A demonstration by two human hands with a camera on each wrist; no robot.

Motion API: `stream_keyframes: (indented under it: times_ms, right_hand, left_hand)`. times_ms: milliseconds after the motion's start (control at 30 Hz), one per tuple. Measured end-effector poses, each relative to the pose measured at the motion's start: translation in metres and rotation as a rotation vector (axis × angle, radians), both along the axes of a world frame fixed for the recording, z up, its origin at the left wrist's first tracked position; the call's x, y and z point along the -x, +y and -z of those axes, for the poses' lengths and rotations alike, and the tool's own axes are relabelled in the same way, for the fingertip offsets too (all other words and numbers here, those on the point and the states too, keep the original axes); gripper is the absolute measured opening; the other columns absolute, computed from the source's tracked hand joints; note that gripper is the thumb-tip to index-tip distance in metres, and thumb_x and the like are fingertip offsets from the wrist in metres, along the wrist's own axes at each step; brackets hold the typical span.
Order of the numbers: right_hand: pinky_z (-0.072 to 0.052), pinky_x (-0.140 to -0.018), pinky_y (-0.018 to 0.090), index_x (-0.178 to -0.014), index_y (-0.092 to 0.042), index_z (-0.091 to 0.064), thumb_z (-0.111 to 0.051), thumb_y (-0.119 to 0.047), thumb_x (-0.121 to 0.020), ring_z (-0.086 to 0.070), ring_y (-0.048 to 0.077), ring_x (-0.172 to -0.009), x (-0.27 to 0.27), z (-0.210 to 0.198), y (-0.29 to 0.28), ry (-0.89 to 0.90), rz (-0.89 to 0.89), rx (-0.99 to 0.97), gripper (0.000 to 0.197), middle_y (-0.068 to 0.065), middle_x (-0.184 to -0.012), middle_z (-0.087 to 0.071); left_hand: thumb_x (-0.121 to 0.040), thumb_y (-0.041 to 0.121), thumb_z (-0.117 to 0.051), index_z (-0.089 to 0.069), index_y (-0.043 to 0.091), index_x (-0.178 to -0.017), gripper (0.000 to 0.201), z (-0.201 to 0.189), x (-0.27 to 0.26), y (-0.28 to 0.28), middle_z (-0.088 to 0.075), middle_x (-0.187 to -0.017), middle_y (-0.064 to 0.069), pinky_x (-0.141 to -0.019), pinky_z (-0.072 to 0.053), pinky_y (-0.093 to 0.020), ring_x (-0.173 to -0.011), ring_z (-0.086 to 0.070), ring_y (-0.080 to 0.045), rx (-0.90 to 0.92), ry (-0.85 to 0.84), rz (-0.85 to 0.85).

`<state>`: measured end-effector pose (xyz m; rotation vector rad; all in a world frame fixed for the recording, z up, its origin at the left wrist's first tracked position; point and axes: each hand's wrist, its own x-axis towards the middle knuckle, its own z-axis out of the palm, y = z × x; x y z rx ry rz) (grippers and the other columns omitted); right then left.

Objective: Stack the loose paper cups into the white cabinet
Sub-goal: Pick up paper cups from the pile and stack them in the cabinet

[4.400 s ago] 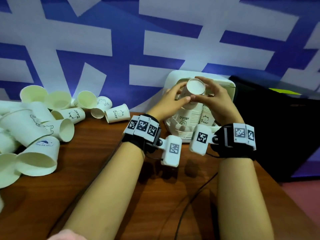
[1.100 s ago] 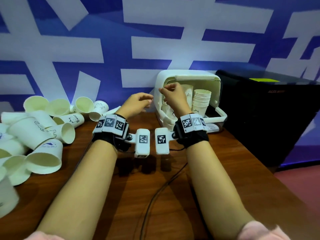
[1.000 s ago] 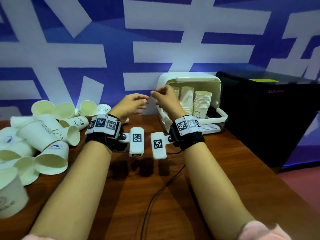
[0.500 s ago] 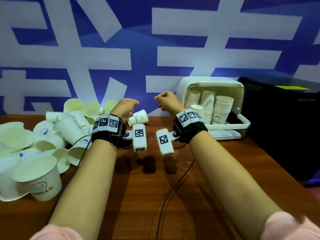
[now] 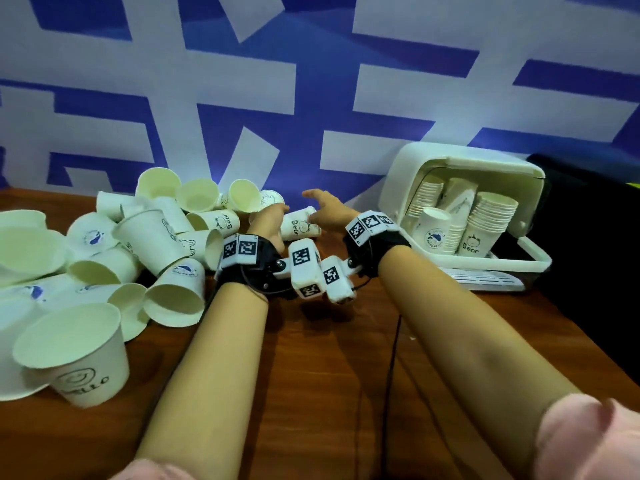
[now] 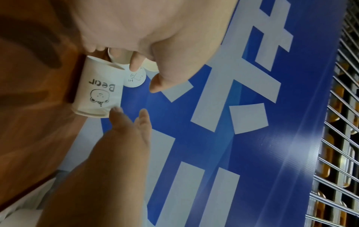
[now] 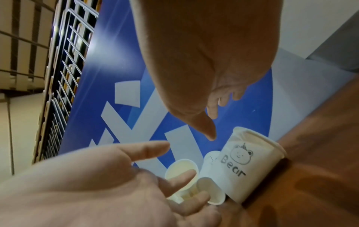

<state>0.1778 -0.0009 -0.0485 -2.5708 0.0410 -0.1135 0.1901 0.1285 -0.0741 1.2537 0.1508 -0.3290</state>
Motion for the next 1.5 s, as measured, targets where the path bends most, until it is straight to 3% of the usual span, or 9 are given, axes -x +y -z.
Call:
stream_keyframes:
  times_ms: [100, 233, 467, 600, 733, 933, 1133, 1300, 1500]
  right_hand:
    - [-0.004, -0.12, 0.044, -0.151, -0.019, -0.027, -0.06, -0.009, -0.09, 0.001, 0.028, -0.15, -0.007, 0.01, 0.008, 0.046, -0.048, 0.142, 0.069, 0.008, -0.157, -0.027]
    - [-0.011, -0.119, 0.05, -0.149, -0.027, -0.029, -0.07, -0.041, -0.083, -0.016, 0.031, -0.145, -0.013, 0.025, 0.013, -0.003, 0.062, 0.36, 0.079, 0.008, -0.148, -0.038]
    - [-0.006, -0.115, 0.055, -0.124, -0.022, -0.056, -0.075, -0.057, -0.071, -0.026, 0.03, -0.131, -0.01, 0.03, 0.011, -0.054, 0.176, 0.562, 0.066, 0.008, -0.133, -0.035]
    - [0.006, -0.116, 0.055, -0.131, -0.021, -0.047, -0.077, -0.048, -0.073, -0.007, 0.025, -0.148, -0.014, 0.028, 0.007, -0.047, 0.103, 0.538, 0.07, 0.004, -0.145, -0.04]
    - [-0.003, -0.116, 0.057, -0.146, -0.027, -0.032, -0.076, -0.051, -0.074, -0.021, 0.03, -0.142, -0.013, 0.03, 0.01, 0.0, 0.116, 0.653, 0.088, 0.01, -0.143, -0.04]
    - [-0.026, -0.105, 0.048, -0.112, -0.027, -0.062, -0.073, -0.051, -0.073, -0.033, 0.029, -0.121, -0.006, 0.035, 0.008, -0.005, 0.154, 0.756, 0.047, 0.007, -0.128, -0.038]
    - [-0.031, -0.103, 0.043, -0.132, -0.029, -0.051, -0.078, -0.057, -0.067, -0.034, 0.03, -0.124, 0.014, 0.029, -0.008, 0.027, 0.122, 0.732, 0.075, 0.009, -0.13, -0.039]
    - [-0.03, -0.102, 0.042, -0.135, -0.027, -0.048, -0.074, -0.057, -0.072, -0.035, 0.03, -0.125, 0.04, 0.011, -0.021, 0.097, 0.086, 0.638, 0.075, 0.01, -0.131, -0.045]
    - [-0.038, -0.091, 0.04, -0.118, -0.018, -0.057, -0.071, -0.06, -0.075, -0.05, 0.028, -0.112, 0.074, -0.005, -0.041, 0.0, 0.086, 0.349, 0.062, 0.005, -0.112, -0.059]
  left_hand:
    - [-0.079, 0.03, -0.057, -0.041, 0.014, -0.134, 0.059, 0.023, -0.029, -0.006, -0.067, -0.111, -0.02, -0.07, -0.056, -0.055, -0.089, -0.07, -0.038, -0.044, 0.061, -0.007]
    - [-0.101, 0.031, -0.037, -0.055, 0.005, -0.102, 0.032, -0.005, 0.021, 0.002, -0.068, -0.085, -0.017, -0.076, -0.049, -0.04, -0.079, -0.062, -0.03, -0.006, 0.029, -0.014]
    - [-0.099, 0.039, -0.036, -0.055, 0.007, -0.123, 0.044, -0.003, 0.027, -0.003, -0.065, -0.118, -0.019, -0.103, -0.042, -0.045, -0.109, -0.061, -0.033, 0.13, 0.108, 0.069]
    - [-0.101, 0.037, -0.038, -0.055, 0.005, -0.094, 0.036, 0.005, 0.018, -0.003, -0.067, -0.083, -0.018, -0.088, -0.047, -0.042, -0.081, -0.062, -0.031, 0.151, 0.154, 0.052]
    - [-0.102, 0.034, -0.038, -0.05, 0.006, -0.084, 0.034, 0.007, 0.018, -0.004, -0.061, -0.081, -0.019, -0.078, -0.048, -0.043, -0.072, -0.059, -0.031, 0.099, 0.157, 0.063]
    - [-0.102, 0.035, -0.041, -0.052, 0.0, -0.102, 0.037, 0.004, 0.016, -0.002, -0.061, -0.088, -0.014, -0.057, -0.045, -0.035, -0.07, -0.058, -0.027, -0.039, 0.133, 0.154]
    - [-0.097, 0.031, -0.047, -0.056, 0.008, -0.117, 0.032, -0.001, 0.024, -0.006, -0.063, -0.084, -0.008, -0.089, -0.049, -0.039, -0.084, -0.06, -0.023, -0.243, 0.052, 0.225]
    - [-0.098, 0.026, -0.047, -0.055, 0.01, -0.088, 0.02, -0.015, 0.035, -0.008, -0.058, -0.075, -0.009, -0.05, -0.054, -0.031, -0.059, -0.06, -0.022, -0.277, 0.032, 0.338]
    - [-0.095, 0.029, -0.055, -0.061, 0.015, -0.098, 0.015, -0.041, 0.05, -0.018, -0.064, -0.105, -0.011, -0.089, -0.053, -0.047, -0.092, -0.063, -0.027, -0.284, -0.179, 0.418]
